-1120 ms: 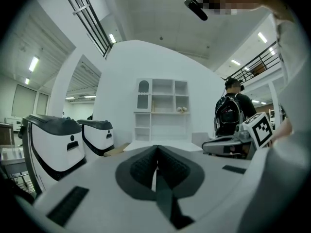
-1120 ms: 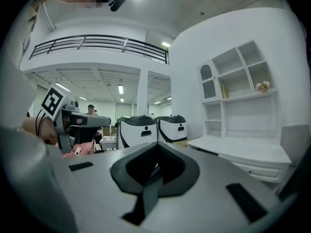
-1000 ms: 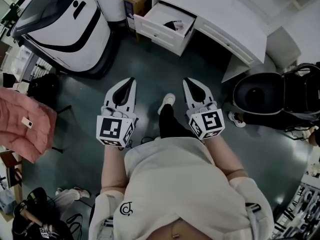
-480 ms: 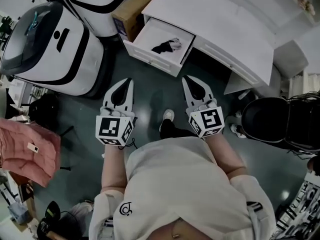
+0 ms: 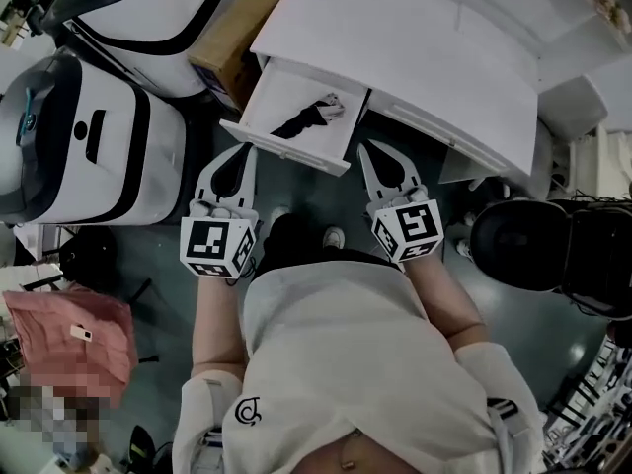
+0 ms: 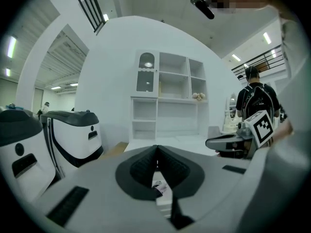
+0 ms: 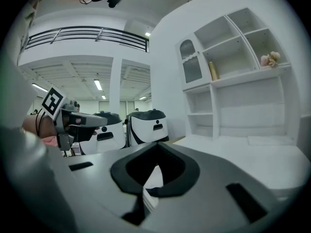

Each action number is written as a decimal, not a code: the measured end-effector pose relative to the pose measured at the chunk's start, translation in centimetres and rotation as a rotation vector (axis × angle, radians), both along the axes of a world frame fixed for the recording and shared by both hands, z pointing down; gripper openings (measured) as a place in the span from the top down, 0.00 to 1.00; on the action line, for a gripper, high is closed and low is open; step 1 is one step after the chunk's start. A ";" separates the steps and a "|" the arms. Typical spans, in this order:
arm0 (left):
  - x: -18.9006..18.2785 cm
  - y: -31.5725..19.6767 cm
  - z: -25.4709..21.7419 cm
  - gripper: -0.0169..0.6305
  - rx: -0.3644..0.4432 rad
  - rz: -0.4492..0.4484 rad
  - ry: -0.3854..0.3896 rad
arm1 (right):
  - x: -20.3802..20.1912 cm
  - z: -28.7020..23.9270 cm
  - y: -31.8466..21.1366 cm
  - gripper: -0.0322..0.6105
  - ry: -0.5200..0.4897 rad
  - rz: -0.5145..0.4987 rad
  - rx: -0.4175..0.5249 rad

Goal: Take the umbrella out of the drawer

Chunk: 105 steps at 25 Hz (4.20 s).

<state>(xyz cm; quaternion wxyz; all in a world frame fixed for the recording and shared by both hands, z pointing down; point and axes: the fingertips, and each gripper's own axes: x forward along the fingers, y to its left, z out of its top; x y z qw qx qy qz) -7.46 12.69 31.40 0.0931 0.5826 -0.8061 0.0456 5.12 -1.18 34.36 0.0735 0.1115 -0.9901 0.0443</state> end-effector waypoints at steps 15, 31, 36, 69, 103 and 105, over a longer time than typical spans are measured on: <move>-10.1 -16.7 5.0 0.95 -0.108 0.451 0.038 | -7.9 2.5 -9.9 0.94 0.050 0.376 -0.072; -8.1 -23.5 27.0 0.86 -0.516 0.774 0.192 | -8.8 11.8 -11.1 0.94 0.180 0.583 -0.211; -6.5 -23.8 32.1 0.62 -0.615 0.878 0.232 | -8.1 13.9 -12.0 0.94 0.183 0.616 -0.216; -5.7 -27.0 48.2 0.50 -0.907 0.733 0.024 | -4.2 22.3 -14.6 0.94 0.196 0.717 -0.370; -5.6 -25.8 16.4 0.60 -0.327 0.764 -0.118 | -8.3 6.7 -12.2 0.94 0.085 0.601 -0.121; -5.9 -25.5 12.9 0.60 -0.251 0.755 -0.133 | -8.8 5.6 -11.8 0.94 0.075 0.585 -0.100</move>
